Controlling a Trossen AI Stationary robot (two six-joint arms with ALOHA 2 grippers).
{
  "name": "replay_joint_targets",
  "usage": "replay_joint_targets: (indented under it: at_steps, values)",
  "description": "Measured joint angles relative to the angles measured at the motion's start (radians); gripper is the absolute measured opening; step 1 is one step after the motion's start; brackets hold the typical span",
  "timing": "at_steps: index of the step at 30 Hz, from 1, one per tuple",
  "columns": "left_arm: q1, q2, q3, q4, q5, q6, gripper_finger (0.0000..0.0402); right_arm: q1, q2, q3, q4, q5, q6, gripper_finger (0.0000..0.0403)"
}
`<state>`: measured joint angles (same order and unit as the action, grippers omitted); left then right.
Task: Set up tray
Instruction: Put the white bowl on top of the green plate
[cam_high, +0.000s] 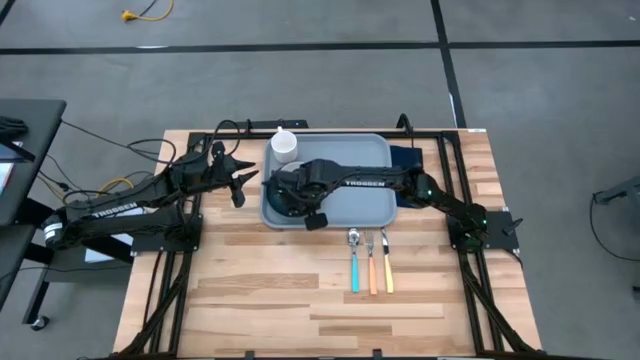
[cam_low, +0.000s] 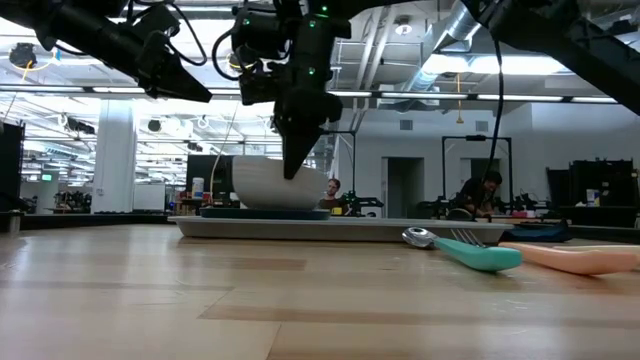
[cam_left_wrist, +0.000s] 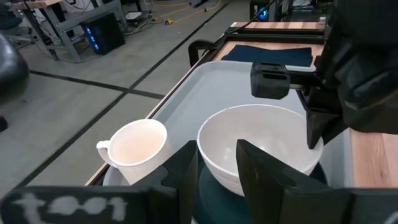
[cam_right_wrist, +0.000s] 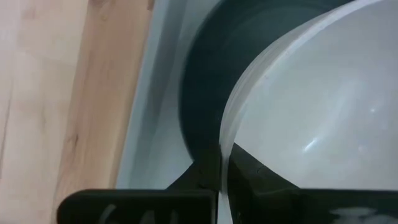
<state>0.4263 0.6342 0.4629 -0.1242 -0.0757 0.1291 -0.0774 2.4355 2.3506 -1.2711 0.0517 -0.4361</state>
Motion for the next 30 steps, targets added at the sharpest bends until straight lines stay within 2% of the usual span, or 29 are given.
replay_joint_targets:
  at_steps: [10,30]
  values:
    - [0.0,0.0,0.0,0.001,0.0,0.0,0.0103,0.004,0.0,0.0,0.014,-0.001,-0.018,0.0002]
    - [0.0,0.0,-0.001,-0.001,0.001,0.0,0.0103,0.006,0.0,0.0,0.049,0.0,-0.035,0.0064]
